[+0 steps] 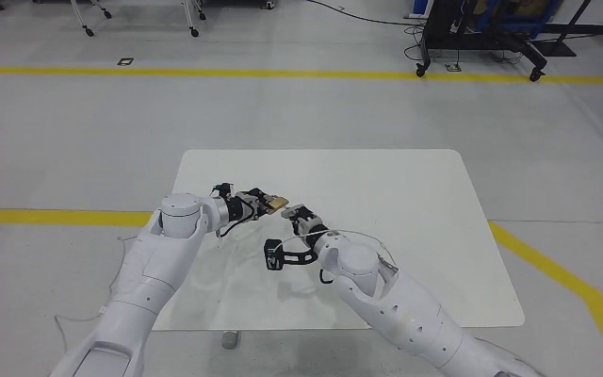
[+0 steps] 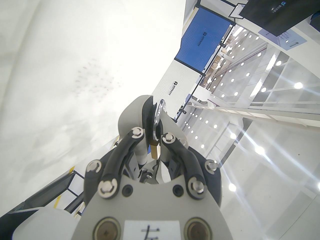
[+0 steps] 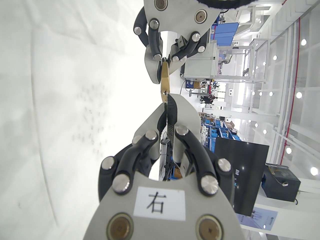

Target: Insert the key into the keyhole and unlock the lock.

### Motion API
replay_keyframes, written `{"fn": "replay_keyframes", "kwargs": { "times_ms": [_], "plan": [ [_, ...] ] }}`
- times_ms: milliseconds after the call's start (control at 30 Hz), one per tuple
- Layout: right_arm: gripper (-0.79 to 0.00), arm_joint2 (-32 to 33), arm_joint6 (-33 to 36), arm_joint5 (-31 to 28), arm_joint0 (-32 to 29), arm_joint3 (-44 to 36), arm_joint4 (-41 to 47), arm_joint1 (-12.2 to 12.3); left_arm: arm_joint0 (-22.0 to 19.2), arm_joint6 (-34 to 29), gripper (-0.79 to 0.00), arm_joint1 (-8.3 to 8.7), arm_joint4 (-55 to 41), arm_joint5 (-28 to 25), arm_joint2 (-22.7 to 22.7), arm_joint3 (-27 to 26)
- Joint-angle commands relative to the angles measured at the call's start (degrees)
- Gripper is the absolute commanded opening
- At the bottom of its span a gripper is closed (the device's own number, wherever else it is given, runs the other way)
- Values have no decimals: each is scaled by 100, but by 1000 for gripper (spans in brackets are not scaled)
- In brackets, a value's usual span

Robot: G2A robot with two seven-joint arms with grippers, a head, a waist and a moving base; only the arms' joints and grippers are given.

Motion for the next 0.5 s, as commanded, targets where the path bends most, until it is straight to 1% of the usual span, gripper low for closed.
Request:
{"fn": "replay_keyframes", "kwargs": {
  "times_ms": [0,467],
  "plan": [
    [-785,2,41,-18,-10,-9,-60,-10,-1,-3,-785,1,9,4,7,0],
    [-785,-44,167,-105,21,119,-221,-128,23,-13,-785,-3,-64,64,42,-42]
  ]
}}
